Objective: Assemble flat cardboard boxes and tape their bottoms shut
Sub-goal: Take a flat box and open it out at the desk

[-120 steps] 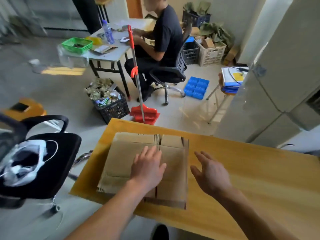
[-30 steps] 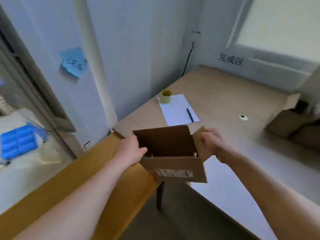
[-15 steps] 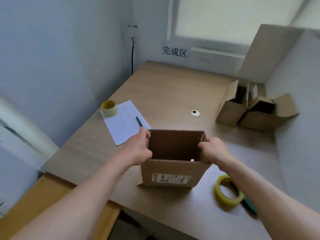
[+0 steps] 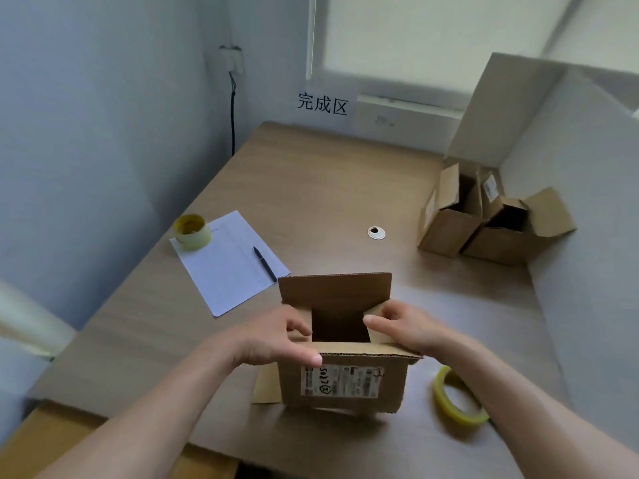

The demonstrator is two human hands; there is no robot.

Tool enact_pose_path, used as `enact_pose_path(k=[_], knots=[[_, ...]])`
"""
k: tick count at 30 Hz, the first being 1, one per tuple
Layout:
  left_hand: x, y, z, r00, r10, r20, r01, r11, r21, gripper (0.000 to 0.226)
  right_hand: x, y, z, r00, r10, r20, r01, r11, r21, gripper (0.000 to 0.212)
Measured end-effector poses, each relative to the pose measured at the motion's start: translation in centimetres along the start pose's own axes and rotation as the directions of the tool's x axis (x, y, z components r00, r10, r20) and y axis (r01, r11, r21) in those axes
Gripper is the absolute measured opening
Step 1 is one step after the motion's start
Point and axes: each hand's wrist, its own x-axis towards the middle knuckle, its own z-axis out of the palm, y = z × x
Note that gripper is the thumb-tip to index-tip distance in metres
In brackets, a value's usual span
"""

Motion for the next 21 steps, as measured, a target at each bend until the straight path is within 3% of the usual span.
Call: enact_pose_path(k=[2, 4, 7, 10, 12, 14, 15, 17, 19, 21], knots=[[0.4, 0.1, 0.4, 0.994, 0.004, -0.112, -0.006, 1.0, -0.021, 0.053, 0.0, 0.7, 0.5, 0.992, 0.081, 0.1, -0.097, 0.98, 0.172, 0.041], [0.9, 0.7, 0.8, 0.993, 0.057, -0.105, -0.063, 0.997, -0.054, 0.038, -0.6, 1.8, 0.9, 0.987, 0.112, 0.111, -0.148, 0.9, 0.411, 0.05], [1.4, 1.1, 1.2, 0.989, 0.087, -0.123, -0.095, 0.994, -0.058, 0.042, -1.2, 3.7, 1.5, 0.997, 0.044, 0.063, -0.073, 0.786, 0.614, 0.07], [2.1, 0.3, 1.3, 0.982, 0.05, -0.185, -0.061, 0.997, -0.051, 0.061, -1.4, 4.4, 2.3, 0.998, -0.048, 0.05, -0.002, 0.695, 0.719, 0.078], [2.8, -0.3, 1.7, 0.973, 0.003, -0.23, 0.002, 1.0, 0.022, 0.062, -1.4, 4.8, 2.2, 0.995, -0.098, -0.011, 0.071, 0.641, 0.764, 0.076], [3.4, -0.8, 2.8, 0.914, -0.054, -0.403, 0.107, 0.988, 0.111, 0.049, -1.6, 4.3, 2.0, 0.984, -0.163, -0.073, 0.161, 0.626, 0.763, 0.067], [3.6, -1.0, 3.4, 0.853, -0.084, -0.515, 0.158, 0.982, 0.102, 0.041, -1.7, 3.9, 2.2, 0.979, -0.171, -0.115, 0.201, 0.669, 0.716, 0.057], [4.1, -1.1, 4.7, 0.735, -0.149, -0.661, 0.219, 0.976, 0.024, 0.06, -1.6, 3.7, 3.2, 0.971, -0.111, -0.211, 0.203, 0.847, 0.491, 0.038], [4.7, -1.3, 6.0, 0.678, -0.179, -0.713, 0.222, 0.974, -0.034, 0.094, -1.2, 4.4, 4.5, 0.956, -0.022, -0.294, 0.149, 0.896, 0.418, 0.058], [5.0, -1.5, 7.0, 0.687, -0.229, -0.69, 0.18, 0.973, -0.144, 0.12, -1.1, 5.3, 5.0, 0.96, 0.031, -0.28, 0.13, 0.833, 0.537, 0.09]])
